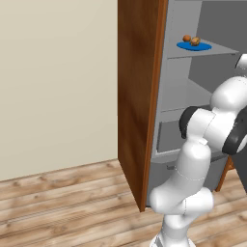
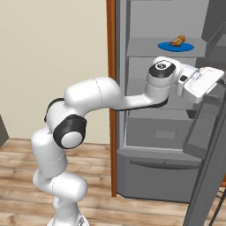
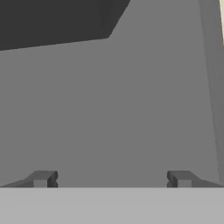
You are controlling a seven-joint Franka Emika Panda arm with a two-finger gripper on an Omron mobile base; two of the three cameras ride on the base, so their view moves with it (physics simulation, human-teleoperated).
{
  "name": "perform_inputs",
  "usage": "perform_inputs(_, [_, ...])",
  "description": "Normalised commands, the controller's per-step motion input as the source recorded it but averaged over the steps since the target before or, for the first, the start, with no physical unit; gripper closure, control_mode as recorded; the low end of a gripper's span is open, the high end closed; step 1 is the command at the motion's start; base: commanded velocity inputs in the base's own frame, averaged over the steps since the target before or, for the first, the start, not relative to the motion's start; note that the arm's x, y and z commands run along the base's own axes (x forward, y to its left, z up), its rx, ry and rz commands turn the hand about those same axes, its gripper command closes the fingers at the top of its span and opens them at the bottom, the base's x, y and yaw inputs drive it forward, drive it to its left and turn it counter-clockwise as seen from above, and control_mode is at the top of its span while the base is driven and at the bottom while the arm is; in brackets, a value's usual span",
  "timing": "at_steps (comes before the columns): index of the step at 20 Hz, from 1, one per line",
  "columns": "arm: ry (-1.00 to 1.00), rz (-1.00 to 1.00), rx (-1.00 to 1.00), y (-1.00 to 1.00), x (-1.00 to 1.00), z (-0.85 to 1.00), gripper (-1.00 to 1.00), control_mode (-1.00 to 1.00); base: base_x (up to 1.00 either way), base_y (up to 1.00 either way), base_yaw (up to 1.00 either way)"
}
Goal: Retrieve the chicken drumstick from the fridge and place it on the saucepan with marinade on the stove.
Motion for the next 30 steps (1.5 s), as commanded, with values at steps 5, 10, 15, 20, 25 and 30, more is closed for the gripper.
perform_inputs(5, [0.03,0.18,0.05,-0.40,0.00,0.00,-1.00,-1.00,0.00,0.00,0.00])
perform_inputs(10, [0.01,0.18,0.05,-0.45,0.00,0.00,-1.00,-1.00,0.00,0.00,0.00])
perform_inputs(15, [0.01,0.20,0.06,-0.51,0.00,0.00,-1.00,-1.00,0.00,0.00,0.00])
perform_inputs(20, [0.00,0.19,0.06,-0.53,0.12,0.00,-1.00,-1.00,0.00,0.00,0.00])
perform_inputs(25, [0.03,0.17,0.06,-0.42,0.21,0.00,-1.00,-1.00,0.00,0.00,0.00])
perform_inputs(30, [0.03,0.01,0.00,0.32,-0.10,0.00,-1.00,-1.00,0.00,0.00,0.00])
